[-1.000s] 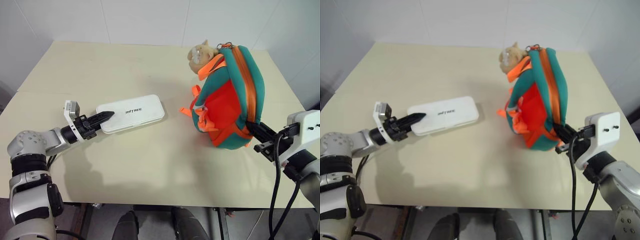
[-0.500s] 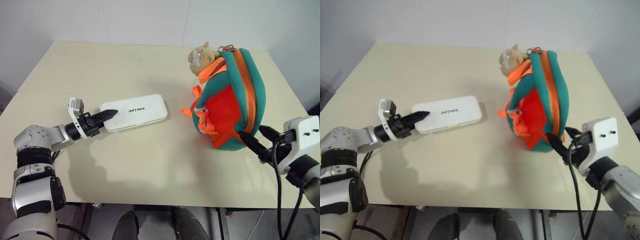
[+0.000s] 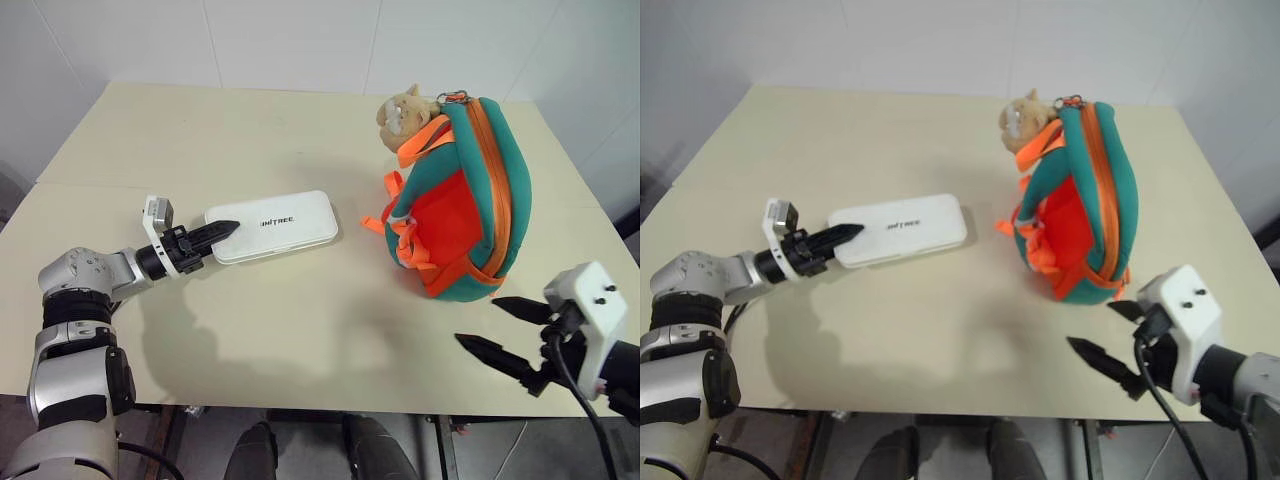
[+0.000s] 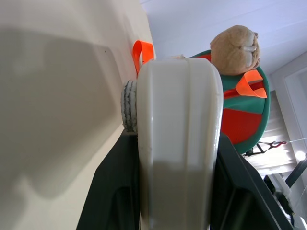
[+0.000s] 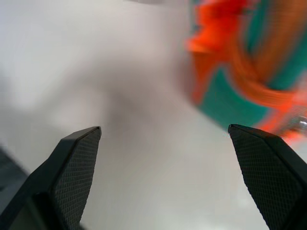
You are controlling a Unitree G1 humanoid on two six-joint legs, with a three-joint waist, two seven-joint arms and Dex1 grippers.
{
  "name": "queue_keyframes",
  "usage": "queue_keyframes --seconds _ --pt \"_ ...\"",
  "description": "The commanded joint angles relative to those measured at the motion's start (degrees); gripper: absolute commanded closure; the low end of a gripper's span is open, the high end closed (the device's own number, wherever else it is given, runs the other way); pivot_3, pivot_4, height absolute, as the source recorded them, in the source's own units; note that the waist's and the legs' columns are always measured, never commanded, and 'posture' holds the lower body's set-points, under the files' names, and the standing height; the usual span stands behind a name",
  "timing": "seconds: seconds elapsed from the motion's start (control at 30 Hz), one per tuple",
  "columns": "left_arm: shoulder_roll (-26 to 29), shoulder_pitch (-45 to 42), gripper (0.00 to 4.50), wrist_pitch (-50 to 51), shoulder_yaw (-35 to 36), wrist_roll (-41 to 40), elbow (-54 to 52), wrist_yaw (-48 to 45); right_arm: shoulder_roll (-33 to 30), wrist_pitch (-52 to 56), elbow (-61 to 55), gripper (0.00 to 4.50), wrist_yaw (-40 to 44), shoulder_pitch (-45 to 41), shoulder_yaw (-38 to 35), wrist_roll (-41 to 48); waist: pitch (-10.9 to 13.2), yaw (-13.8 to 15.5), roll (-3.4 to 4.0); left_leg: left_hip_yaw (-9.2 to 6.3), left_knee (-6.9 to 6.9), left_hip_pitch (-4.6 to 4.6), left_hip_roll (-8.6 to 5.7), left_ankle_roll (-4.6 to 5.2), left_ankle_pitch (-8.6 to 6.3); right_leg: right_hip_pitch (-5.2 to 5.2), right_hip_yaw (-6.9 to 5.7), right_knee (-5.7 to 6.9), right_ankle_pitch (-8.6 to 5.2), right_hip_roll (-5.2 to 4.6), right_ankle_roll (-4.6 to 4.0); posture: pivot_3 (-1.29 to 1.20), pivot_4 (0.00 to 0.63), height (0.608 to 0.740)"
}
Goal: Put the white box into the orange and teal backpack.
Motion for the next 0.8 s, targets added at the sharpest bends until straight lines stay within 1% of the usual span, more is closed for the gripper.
queue_keyframes --seconds 0.03,0.13,0.23,0.33,0.47,0.57,0.63,0.73,0.8 --pt "0.5 -0.3 3.21 0.5 1.3 -1.0 -2.1 -1.7 -1.1 -6.4 -0.4 0.00 -6.9 -3.4 4.7 8.1 0.0 0.0 0.00 0.00 0.00 0.00 0.00 0.01 0.00 0.01 -0.01 0.00 0.00 0.00 0.00 0.00 0.150 0.740" --pt "0.9 0.9 3.21 1.3 2.4 -1.7 -3.8 -1.3 0.0 -10.6 0.5 0.00 -13.0 -10.4 13.9 9.6 0.0 -0.1 0.00 -0.02 0.01 -0.02 0.01 0.01 0.00 0.00 -0.01 0.00 0.00 0.00 0.00 0.00 0.150 0.740" --pt "1.2 2.5 3.21 2.3 3.7 -2.4 -6.0 -0.7 3.6 -13.2 2.0 0.00 -18.0 -18.2 23.4 5.3 0.0 -0.1 0.00 -0.04 0.02 -0.03 0.03 0.01 0.01 -0.03 -0.02 0.02 0.00 -0.01 0.00 0.00 0.150 0.740" --pt "1.3 4.1 3.21 3.5 5.5 -3.1 -8.5 0.4 9.9 -15.3 5.3 0.00 -23.0 -24.5 32.0 -5.1 0.0 0.0 -0.01 -0.05 0.01 -0.08 0.04 0.01 0.01 -0.12 -0.03 0.07 -0.01 0.00 -0.02 0.00 0.150 0.740" --pt "1.5 6.0 3.21 5.3 8.1 -4.2 -11.7 1.7 16.9 -18.2 9.5 0.00 -26.2 -28.6 40.4 -19.2 0.0 0.1 -0.01 -0.04 0.06 -0.19 0.03 0.00 0.02 -0.25 -0.03 0.18 -0.02 -0.02 -0.04 0.00 0.150 0.740" --pt "1.5 7.0 3.21 6.8 10.4 -5.5 -13.5 3.1 22.3 -21.5 14.1 0.00 -28.3 -30.8 44.7 -29.4 0.0 0.2 -0.01 -0.04 0.07 -0.24 0.04 -0.02 0.03 -0.37 -0.06 0.34 -0.06 -0.01 -0.12 0.00 0.150 0.740" --pt "1.3 7.5 3.21 7.5 11.7 -6.1 -14.6 4.3 25.2 -23.7 16.8 0.00 -28.6 -32.0 46.2 -34.6 0.0 0.1 -0.02 -0.06 0.10 -0.24 0.04 -0.05 0.04 -0.39 -0.09 0.44 -0.07 0.00 -0.13 0.00 0.150 0.740" --pt "0.9 8.5 3.21 8.7 13.2 -7.2 -16.7 6.1 27.7 -26.2 20.8 0.00 -27.5 -33.1 48.1 -42.0 0.0 0.1 -0.01 -0.05 0.15 -0.23 0.03 -0.06 0.06 -0.40 -0.08 0.56 -0.07 0.00 -0.13 0.00 0.150 0.740" --pt "0.3 8.8 3.21 9.0 14.4 -7.9 -17.8 7.6 29.4 -27.8 22.6 0.00 -26.8 -33.6 48.2 -45.2 0.0 0.1 -0.01 -0.05 0.16 -0.21 0.03 -0.07 0.06 -0.40 -0.08 0.62 -0.08 0.00 -0.15 0.00 0.150 0.740"
